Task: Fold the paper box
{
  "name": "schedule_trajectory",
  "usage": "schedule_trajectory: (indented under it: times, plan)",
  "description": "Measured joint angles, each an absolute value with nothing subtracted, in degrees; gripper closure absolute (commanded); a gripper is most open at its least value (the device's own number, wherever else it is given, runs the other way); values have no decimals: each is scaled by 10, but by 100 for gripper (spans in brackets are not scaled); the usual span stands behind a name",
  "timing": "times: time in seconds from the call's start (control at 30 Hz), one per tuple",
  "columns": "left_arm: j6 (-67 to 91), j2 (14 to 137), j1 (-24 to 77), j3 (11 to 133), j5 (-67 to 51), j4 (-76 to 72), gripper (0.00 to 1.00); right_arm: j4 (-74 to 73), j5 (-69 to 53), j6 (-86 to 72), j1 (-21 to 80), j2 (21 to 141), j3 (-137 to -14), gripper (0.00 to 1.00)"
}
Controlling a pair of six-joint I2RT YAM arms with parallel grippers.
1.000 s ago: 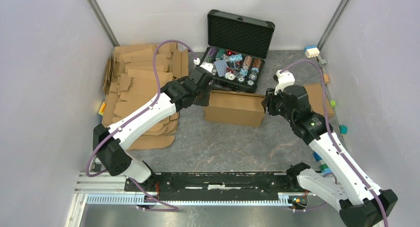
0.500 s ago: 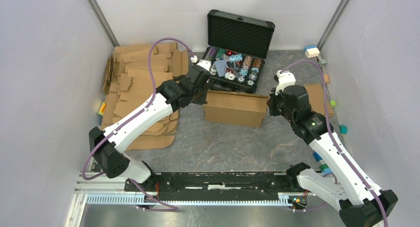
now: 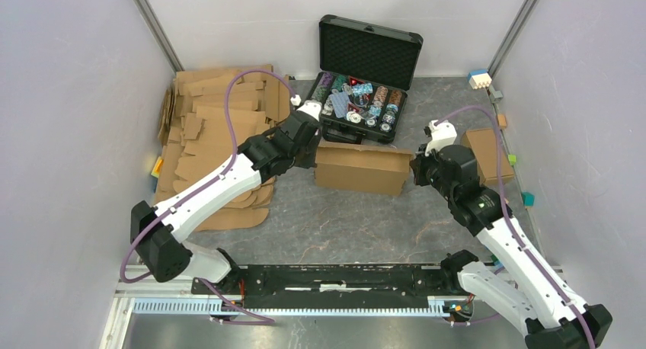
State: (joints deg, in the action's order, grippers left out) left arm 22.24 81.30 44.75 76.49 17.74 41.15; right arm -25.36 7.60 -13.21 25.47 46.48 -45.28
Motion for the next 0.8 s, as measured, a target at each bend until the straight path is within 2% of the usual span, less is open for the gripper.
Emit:
schedule_trajectory:
  times: [0.07,0.13,0.2,0.27,0.53,0.6,0.7,0.73,0.8]
  plan:
    - [222,804,448,743,174,395,98,-240,76,-133,255,455,-433,93]
    - [223,800,449,730,170,389,95,-232,75,-135,255,452,-424,81]
    - [223,799,449,727,169,386,87,-236,71,-136,255,453,-424,63]
    - [222,799,449,727,168,387,74,-238,70,-134,255,458,-424,55]
    - [223,787,449,737,164,418,43,-285,45,-111,255,459,-458,43]
    - [222,776,449,741,163,426,41,-291,39,-106,255,459,-475,36]
    - [223,758,449,755,158,439,42,-294,32,-100,255,458,-492,35]
    - [223,753,449,761,157,442,47,-296,30,-98,255,457,-496,36]
    - [223,747,449,769,153,444,63,-300,26,-95,255,454,-501,42]
